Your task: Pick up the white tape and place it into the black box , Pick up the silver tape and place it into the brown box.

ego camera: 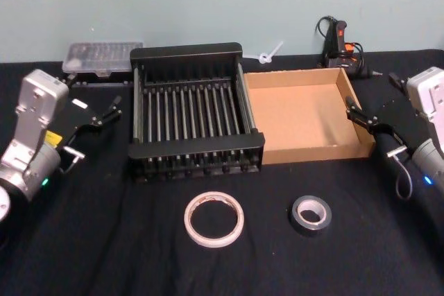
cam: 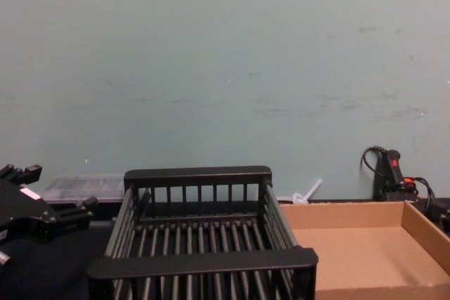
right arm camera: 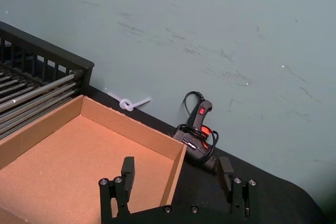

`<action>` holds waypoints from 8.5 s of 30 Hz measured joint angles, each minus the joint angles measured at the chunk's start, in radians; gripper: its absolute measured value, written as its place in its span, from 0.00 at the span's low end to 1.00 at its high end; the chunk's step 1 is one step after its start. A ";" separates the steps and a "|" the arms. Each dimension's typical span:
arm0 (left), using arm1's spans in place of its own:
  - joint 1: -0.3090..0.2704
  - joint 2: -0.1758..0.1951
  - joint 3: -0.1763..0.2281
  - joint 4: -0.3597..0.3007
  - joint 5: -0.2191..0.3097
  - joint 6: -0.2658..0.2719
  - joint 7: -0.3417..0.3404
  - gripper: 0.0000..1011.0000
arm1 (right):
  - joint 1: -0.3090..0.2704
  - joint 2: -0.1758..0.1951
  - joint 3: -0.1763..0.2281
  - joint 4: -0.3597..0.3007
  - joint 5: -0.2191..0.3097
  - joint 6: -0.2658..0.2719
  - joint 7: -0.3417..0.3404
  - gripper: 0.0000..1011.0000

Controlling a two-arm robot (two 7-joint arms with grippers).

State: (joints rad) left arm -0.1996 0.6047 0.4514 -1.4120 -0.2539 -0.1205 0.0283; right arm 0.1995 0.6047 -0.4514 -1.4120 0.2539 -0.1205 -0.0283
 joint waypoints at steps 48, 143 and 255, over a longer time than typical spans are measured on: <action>0.000 0.000 0.000 0.000 0.000 0.000 0.000 0.99 | 0.000 0.000 0.000 0.000 0.000 0.000 0.000 0.99; 0.000 0.000 0.000 0.000 0.000 0.000 0.000 0.99 | -0.338 0.042 0.149 -0.359 0.145 0.351 0.284 0.99; 0.000 0.000 0.000 0.000 0.000 0.000 0.000 0.99 | -0.269 -0.030 0.216 -0.345 0.108 0.436 0.374 0.15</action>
State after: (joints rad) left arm -0.1996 0.6047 0.4514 -1.4120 -0.2539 -0.1205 0.0283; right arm -0.0694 0.5749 -0.2349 -1.7572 0.3616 0.3158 0.3461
